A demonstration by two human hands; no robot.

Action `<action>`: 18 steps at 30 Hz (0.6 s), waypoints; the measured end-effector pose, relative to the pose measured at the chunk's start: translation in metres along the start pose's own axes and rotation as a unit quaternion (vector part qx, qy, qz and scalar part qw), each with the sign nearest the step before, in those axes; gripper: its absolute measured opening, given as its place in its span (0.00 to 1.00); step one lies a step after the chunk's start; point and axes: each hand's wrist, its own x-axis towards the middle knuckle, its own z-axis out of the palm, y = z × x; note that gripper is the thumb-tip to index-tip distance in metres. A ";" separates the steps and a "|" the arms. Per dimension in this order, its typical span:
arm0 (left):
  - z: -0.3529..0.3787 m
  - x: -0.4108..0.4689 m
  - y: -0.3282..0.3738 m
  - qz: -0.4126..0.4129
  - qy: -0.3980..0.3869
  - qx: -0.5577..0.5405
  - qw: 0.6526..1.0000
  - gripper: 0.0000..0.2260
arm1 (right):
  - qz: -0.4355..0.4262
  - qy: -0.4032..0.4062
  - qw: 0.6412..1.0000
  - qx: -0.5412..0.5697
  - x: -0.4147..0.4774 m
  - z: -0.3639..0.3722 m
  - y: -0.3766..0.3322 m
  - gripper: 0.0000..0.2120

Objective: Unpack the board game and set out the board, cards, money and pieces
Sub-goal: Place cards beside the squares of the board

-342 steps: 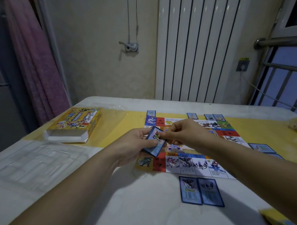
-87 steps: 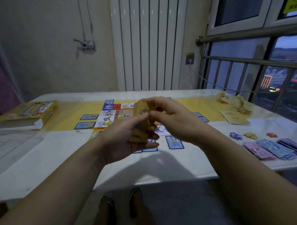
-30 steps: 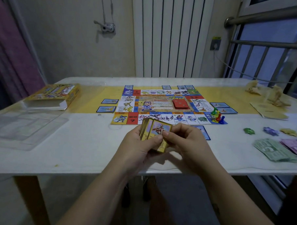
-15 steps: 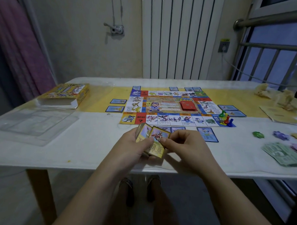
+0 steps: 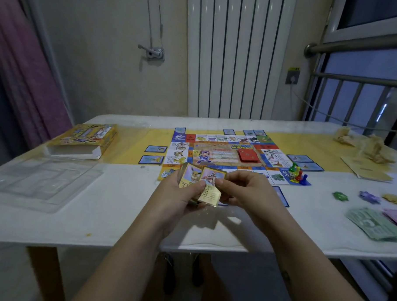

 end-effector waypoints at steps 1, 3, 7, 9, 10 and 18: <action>-0.004 0.000 0.001 0.000 0.009 -0.004 1.000 0.07 | -0.002 -0.006 1.000 -0.004 0.002 0.004 -0.002 0.05; -0.013 -0.001 0.004 0.002 0.028 -0.006 1.000 0.07 | -0.005 -0.015 1.000 -0.002 0.007 0.014 -0.003 0.05; -0.035 -0.006 0.007 0.007 0.066 -0.003 0.998 0.07 | 0.004 -0.038 0.999 0.007 0.015 0.036 -0.003 0.05; -0.044 -0.007 0.010 0.010 0.083 -0.002 0.996 0.08 | 0.006 -0.051 0.999 0.015 0.019 0.045 -0.003 0.05; -0.047 -0.007 0.011 0.012 0.091 -0.002 0.996 0.08 | 0.005 -0.054 0.998 0.019 0.020 0.049 -0.004 0.05; -0.061 0.012 0.028 0.031 0.110 -0.005 0.993 0.09 | 0.005 -0.050 0.998 0.045 0.044 0.061 -0.016 0.04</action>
